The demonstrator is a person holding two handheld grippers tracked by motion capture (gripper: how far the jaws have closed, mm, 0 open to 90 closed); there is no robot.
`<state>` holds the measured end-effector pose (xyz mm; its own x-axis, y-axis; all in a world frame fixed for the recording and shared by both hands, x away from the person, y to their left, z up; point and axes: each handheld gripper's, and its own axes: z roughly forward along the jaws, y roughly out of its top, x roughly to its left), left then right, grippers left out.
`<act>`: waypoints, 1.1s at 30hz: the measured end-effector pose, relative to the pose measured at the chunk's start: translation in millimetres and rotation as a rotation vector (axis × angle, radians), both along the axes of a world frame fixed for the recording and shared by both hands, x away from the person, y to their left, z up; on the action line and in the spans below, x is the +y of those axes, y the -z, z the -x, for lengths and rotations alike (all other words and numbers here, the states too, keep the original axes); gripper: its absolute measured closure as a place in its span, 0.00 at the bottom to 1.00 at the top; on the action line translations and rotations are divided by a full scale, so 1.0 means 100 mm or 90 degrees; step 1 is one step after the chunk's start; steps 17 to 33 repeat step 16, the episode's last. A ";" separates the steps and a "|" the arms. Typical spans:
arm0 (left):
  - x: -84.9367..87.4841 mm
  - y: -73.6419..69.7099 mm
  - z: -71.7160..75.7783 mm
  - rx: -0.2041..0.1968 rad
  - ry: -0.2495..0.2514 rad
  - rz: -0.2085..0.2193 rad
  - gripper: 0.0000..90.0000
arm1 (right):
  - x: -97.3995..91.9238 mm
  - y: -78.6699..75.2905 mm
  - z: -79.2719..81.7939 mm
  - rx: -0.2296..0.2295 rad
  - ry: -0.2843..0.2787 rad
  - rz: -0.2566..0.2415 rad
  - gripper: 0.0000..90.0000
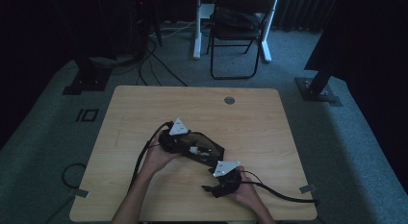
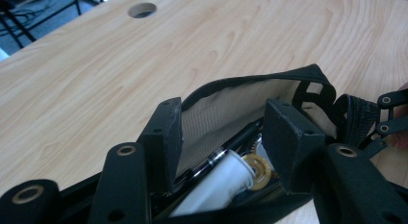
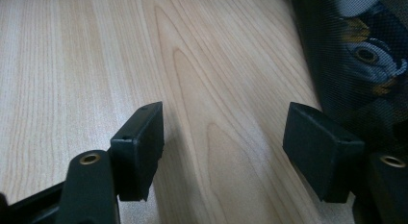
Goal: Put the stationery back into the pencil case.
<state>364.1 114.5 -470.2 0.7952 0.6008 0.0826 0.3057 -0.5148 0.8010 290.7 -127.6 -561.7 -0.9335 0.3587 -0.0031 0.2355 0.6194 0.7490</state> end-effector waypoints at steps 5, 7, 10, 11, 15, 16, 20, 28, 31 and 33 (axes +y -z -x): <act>0.16 -0.02 0.05 -0.005 -0.031 0.017 0.53 | 0.00 0.00 0.00 -0.001 0.000 0.000 0.34; 0.22 0.00 0.06 0.003 -0.039 0.029 0.53 | 0.00 0.00 0.00 -0.001 0.000 0.000 0.34; 0.29 0.02 0.08 0.007 -0.051 0.026 0.52 | 0.00 0.00 0.00 -0.001 0.000 0.000 0.34; 0.31 0.03 0.09 0.008 -0.056 0.027 0.52 | 0.00 0.00 0.00 -0.001 0.000 0.000 0.34; 0.39 0.05 0.09 0.010 -0.074 0.031 0.51 | 0.00 0.00 0.00 0.000 0.000 0.000 0.34; 0.41 0.06 0.09 0.011 -0.081 0.031 0.51 | 0.00 0.00 0.00 0.000 0.000 0.000 0.34; 0.41 0.06 0.09 0.011 -0.081 0.031 0.51 | 0.00 0.00 0.00 0.000 0.000 0.000 0.34; 0.41 0.06 0.09 0.011 -0.081 0.031 0.51 | 0.00 0.00 0.00 0.000 0.000 0.000 0.34; 0.41 0.06 0.09 0.011 -0.081 0.031 0.51 | 0.00 0.00 0.00 0.000 0.000 0.000 0.34; 0.41 0.06 0.09 0.011 -0.081 0.031 0.51 | 0.00 0.00 0.00 0.000 0.000 0.000 0.34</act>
